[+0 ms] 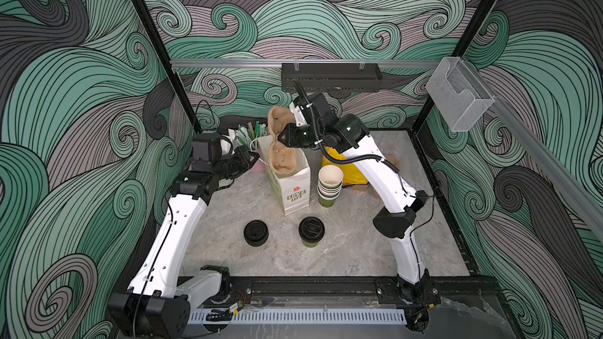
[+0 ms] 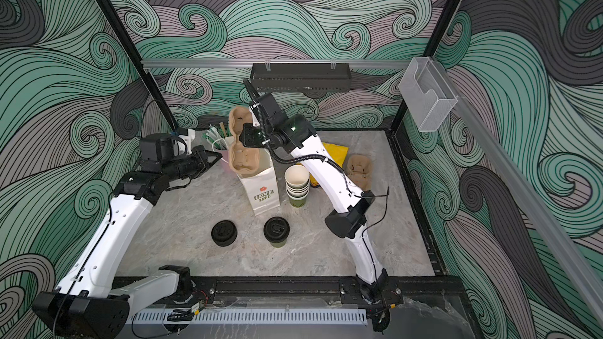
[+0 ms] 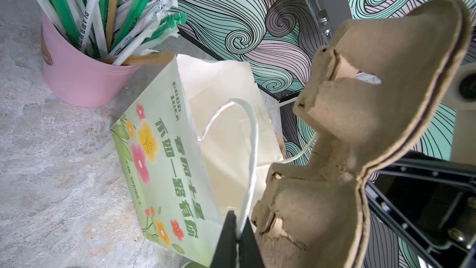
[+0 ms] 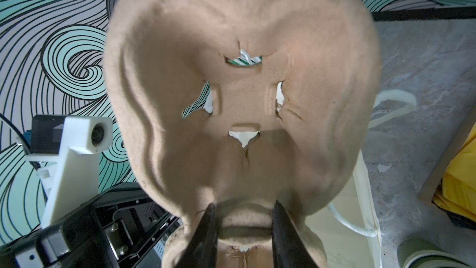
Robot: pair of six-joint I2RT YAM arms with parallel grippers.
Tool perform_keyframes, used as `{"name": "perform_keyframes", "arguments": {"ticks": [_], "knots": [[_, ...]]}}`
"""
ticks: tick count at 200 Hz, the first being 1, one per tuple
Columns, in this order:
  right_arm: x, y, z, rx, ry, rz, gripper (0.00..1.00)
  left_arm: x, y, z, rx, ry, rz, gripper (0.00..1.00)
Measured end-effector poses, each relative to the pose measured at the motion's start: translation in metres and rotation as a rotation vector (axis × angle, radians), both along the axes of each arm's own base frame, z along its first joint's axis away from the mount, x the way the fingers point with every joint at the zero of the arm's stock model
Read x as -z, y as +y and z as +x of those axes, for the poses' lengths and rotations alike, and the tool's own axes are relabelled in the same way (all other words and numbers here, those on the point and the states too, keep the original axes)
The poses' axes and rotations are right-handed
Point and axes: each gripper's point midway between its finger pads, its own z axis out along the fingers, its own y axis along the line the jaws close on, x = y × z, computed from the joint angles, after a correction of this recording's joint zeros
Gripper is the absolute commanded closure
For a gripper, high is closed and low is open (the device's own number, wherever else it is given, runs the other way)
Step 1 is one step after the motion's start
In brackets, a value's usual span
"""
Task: Pack a coffee takeout order
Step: Place the cup tray in the takeout bag.
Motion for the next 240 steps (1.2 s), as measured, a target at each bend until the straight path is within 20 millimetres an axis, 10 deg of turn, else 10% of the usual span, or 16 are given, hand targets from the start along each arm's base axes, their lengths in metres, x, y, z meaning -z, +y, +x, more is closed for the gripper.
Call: {"name": "perform_keyframes", "arguments": {"ticks": [240], "knots": [[0.029, 0.003, 0.000, -0.025, -0.136, -0.239, 0.76, -0.003, -0.002, 0.000, 0.009, -0.011, -0.012, 1.00]]}}
